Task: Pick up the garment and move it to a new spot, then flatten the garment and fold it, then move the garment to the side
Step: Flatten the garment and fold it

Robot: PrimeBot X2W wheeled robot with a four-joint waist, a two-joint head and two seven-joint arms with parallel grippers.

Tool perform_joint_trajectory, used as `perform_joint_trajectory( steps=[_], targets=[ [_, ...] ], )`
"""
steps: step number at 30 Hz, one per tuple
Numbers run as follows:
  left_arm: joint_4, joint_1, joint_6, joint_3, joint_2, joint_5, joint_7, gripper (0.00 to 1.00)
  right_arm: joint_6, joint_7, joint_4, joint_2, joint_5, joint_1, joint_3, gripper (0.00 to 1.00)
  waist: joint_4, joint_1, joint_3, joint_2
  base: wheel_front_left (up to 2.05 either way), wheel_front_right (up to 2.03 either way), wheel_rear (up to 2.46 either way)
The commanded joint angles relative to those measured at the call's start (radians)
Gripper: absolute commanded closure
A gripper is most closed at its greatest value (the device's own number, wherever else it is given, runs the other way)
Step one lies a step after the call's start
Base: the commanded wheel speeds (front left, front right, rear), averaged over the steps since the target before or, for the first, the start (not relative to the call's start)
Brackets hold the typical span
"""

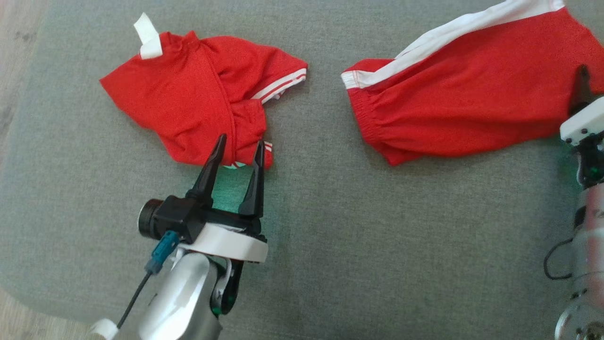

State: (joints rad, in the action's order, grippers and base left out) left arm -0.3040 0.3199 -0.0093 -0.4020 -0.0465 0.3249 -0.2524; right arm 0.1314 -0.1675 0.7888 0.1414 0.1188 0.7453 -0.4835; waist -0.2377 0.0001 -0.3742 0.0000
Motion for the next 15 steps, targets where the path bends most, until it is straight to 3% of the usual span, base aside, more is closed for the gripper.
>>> perform_joint_trajectory(
  steps=[1, 6, 13, 14, 15],
  targets=[
    [0.030, 0.025, 0.002, 0.020, -0.004, 0.004, -0.009, 0.00, -0.001, 0.006, -0.016, 0.012, -0.014, 0.044, 0.015, 0.00, -0.005, -0.0001, -0.009, 0.0000, 0.00, 0.00, 0.00],
    [0.030, 0.038, 0.010, 0.007, -0.004, 0.019, -0.009, 0.00, -0.001, -0.010, 0.079, 0.028, -0.046, 0.095, 0.007, 0.00, -0.010, -0.0001, -0.028, 0.0000, 0.00, 0.00, 0.00],
    [0.031, 0.054, 0.020, -0.007, -0.004, 0.005, -0.009, 0.00, -0.001, -0.045, 0.164, 0.042, -0.045, 0.141, 0.071, 0.01, -0.012, -0.0001, -0.037, 0.0000, 0.00, 0.00, 0.00],
    [0.030, 0.054, 0.021, -0.007, -0.004, 0.005, -0.009, 0.00, -0.001, -0.048, 0.172, 0.044, -0.040, 0.145, 0.081, 0.45, -0.011, -0.0001, -0.036, 0.0000, 0.00, 0.00, 0.00],
    [0.030, 0.054, 0.021, -0.007, -0.004, 0.005, -0.009, 0.00, -0.001, -0.047, 0.178, 0.045, -0.033, 0.147, 0.091, 1.00, -0.010, -0.0001, -0.033, 0.0000, 0.00, 0.00, 0.00]
  ],
)
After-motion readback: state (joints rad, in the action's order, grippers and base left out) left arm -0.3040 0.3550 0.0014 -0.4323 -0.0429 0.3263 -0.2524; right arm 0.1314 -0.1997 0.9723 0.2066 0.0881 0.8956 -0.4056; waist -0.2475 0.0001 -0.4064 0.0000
